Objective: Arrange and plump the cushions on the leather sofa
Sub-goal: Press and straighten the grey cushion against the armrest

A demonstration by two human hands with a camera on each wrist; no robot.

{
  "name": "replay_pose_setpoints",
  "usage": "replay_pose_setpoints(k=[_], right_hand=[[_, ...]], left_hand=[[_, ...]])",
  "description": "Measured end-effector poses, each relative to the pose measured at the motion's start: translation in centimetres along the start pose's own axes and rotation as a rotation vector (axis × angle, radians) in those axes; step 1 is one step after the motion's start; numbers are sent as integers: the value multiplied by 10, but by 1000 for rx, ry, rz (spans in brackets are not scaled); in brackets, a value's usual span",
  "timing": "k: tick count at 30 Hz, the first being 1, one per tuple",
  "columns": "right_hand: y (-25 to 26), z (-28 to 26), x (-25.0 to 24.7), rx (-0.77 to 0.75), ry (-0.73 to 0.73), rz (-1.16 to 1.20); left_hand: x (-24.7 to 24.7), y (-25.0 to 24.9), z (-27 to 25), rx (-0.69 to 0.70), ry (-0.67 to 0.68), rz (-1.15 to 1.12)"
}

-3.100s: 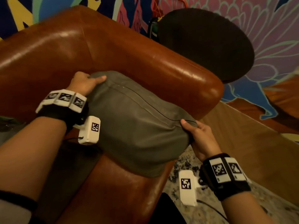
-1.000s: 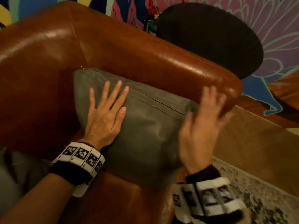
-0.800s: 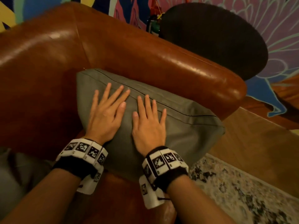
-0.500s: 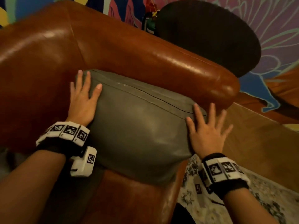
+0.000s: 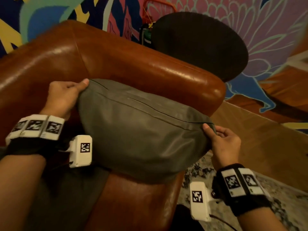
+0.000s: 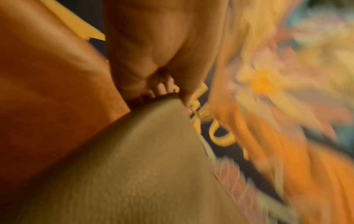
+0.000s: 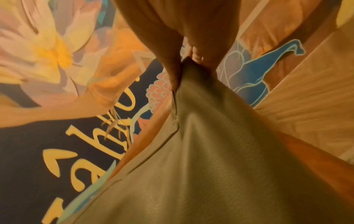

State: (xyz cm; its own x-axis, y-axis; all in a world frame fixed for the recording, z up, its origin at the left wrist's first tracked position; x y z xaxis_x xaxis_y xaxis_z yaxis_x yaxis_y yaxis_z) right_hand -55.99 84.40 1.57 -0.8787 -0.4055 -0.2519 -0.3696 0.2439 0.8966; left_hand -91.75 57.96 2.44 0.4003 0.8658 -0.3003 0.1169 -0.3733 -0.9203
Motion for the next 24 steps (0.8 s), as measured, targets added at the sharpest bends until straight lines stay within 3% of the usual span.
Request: replay_pose_setpoints(k=[4, 7, 10, 16, 20, 24], right_hand=[[12, -10, -14, -1, 110, 184], [-1, 9, 9, 117, 142, 179], [-20, 15, 33, 260, 165, 282], [-32, -7, 38, 315, 147, 354], [-24, -6, 23, 200, 127, 332], [-35, -2, 30, 297, 186, 425]], left_hand=[[-4, 10, -20, -88, 98, -348], [7, 35, -18, -200, 25, -408], [16, 46, -16, -149, -29, -504], [-2, 70, -19, -128, -254, -178], [10, 44, -26, 25, -106, -110], [24, 50, -25, -91, -37, -228]])
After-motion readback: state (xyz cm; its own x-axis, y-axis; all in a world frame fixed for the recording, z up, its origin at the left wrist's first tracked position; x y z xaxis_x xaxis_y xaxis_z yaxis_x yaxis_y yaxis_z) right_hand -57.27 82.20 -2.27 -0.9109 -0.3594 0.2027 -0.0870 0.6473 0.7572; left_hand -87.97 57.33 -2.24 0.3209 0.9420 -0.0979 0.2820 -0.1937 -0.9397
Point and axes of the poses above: each hand's wrist, its own z-axis towards the middle knuckle, its own x-axis out of the palm, y = z × x, the point moved 5 cm from there along z, towards the middle knuckle, and after that the axes turned 9 degrees about y, right-handed, at the moved point
